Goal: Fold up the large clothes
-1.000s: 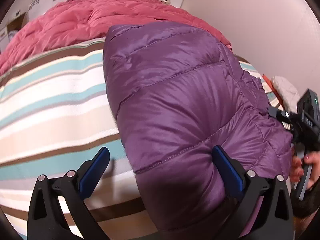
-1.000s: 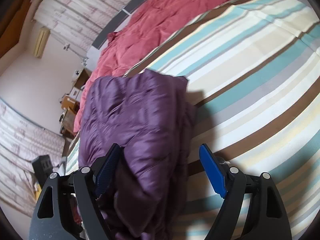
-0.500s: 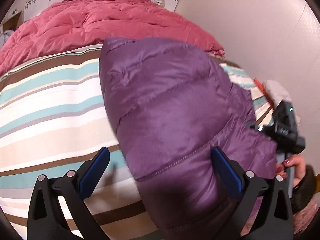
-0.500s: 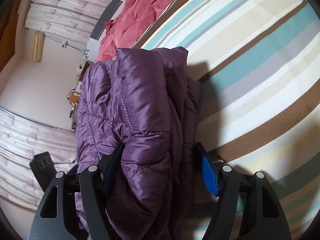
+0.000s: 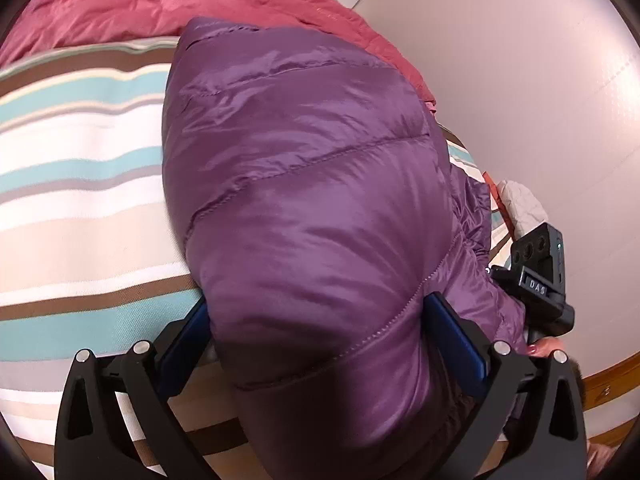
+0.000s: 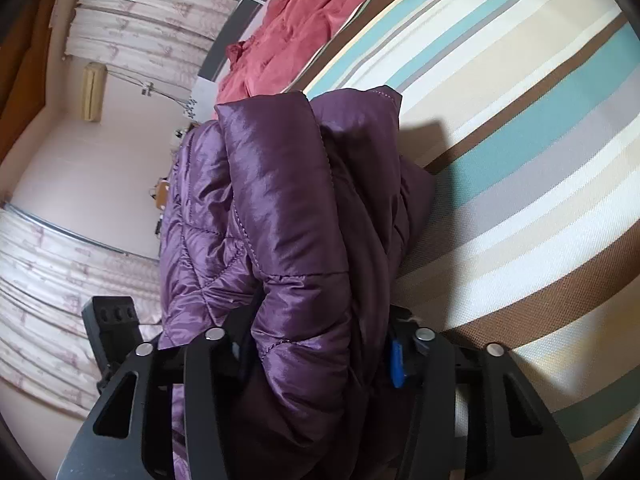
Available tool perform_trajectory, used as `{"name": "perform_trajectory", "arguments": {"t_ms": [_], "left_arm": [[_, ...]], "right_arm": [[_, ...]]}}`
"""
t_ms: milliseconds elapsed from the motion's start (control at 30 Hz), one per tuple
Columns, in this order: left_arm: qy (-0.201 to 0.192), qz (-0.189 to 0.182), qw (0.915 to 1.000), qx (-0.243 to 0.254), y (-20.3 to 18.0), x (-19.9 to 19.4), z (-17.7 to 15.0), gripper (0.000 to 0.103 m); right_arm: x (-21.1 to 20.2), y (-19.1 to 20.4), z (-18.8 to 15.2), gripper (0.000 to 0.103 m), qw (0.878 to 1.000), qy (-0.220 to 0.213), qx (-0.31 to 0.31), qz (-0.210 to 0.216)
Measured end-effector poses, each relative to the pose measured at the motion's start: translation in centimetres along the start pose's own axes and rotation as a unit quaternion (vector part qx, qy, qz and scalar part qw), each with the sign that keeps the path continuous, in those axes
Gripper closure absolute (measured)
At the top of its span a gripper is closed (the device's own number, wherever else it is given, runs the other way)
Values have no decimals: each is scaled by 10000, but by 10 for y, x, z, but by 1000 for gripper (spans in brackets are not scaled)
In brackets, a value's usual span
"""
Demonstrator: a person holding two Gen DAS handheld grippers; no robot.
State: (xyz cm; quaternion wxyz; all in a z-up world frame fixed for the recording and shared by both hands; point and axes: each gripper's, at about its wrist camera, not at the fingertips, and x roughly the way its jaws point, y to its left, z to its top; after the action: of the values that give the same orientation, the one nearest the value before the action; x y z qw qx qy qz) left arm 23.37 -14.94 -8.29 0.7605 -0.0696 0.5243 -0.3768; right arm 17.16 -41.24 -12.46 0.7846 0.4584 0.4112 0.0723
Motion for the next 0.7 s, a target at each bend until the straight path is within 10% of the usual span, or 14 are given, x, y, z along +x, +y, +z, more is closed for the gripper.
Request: {"name": "perform_trajectory", "arguments": {"t_ms": [300, 700], "left_arm": [[-225, 291, 9984, 439, -22, -17, 1, 36], [-615, 660, 9913, 957, -41, -41, -3, 49]], "right_arm": [[-4, 12, -5, 67, 9996, -208, -163, 34], [-17, 39, -13, 69, 9974, -462, -554, -37]]}}
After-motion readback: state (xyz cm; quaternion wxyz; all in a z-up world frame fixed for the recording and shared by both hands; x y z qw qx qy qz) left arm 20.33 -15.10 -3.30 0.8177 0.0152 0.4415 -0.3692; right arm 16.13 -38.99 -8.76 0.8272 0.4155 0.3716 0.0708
